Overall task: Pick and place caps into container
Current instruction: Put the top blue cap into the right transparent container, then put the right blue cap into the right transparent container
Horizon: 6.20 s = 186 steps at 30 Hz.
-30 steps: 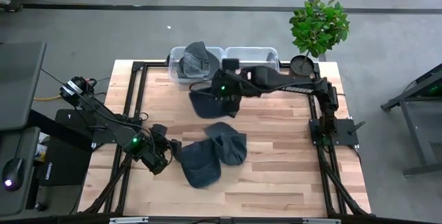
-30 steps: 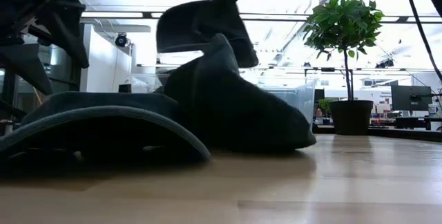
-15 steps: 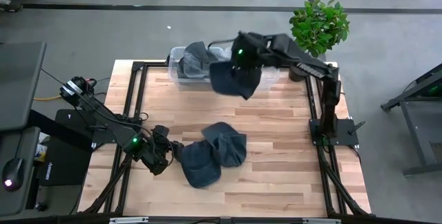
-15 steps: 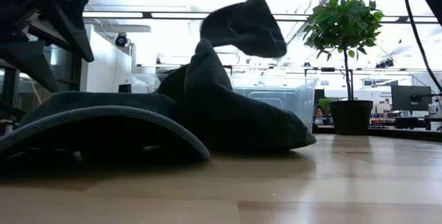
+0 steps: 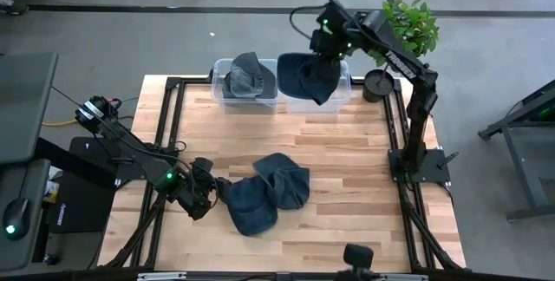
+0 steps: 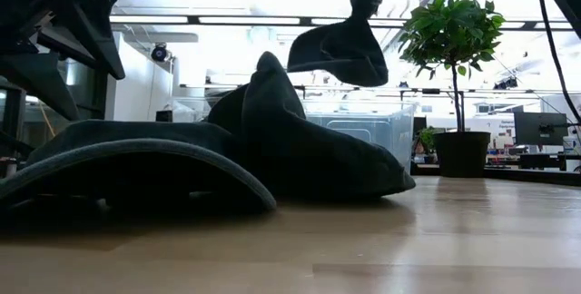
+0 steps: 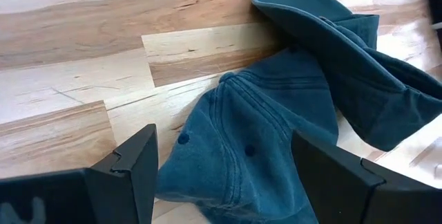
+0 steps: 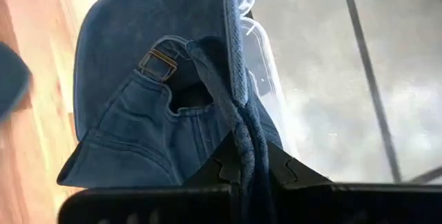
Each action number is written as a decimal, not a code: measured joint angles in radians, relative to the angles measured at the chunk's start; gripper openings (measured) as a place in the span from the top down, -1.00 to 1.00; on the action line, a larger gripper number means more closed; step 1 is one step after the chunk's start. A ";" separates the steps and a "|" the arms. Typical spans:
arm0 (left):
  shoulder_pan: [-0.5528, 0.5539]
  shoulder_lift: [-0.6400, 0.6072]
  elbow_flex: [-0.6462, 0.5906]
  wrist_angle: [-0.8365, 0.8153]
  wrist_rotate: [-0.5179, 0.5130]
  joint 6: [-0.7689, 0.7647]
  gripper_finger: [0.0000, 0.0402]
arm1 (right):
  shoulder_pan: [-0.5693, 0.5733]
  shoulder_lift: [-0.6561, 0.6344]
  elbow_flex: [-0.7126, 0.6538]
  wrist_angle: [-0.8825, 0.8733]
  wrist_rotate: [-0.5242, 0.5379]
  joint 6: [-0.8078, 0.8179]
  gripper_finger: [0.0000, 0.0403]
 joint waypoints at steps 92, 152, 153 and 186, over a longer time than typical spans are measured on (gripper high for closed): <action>0.000 0.000 0.000 0.045 0.011 0.005 -0.30 | -0.051 -0.003 -0.544 0.459 0.324 -0.935 0.98; 0.000 0.000 0.000 0.062 0.084 0.210 -0.30 | 0.102 -0.043 -0.544 0.345 0.589 -0.334 0.39; 0.000 0.000 0.000 0.062 0.084 0.210 -0.30 | 0.098 -0.043 -0.544 0.346 0.590 -0.298 0.36; 0.000 0.000 0.000 0.059 0.064 0.207 -0.30 | 0.262 -0.191 -0.544 0.466 -0.155 0.421 0.20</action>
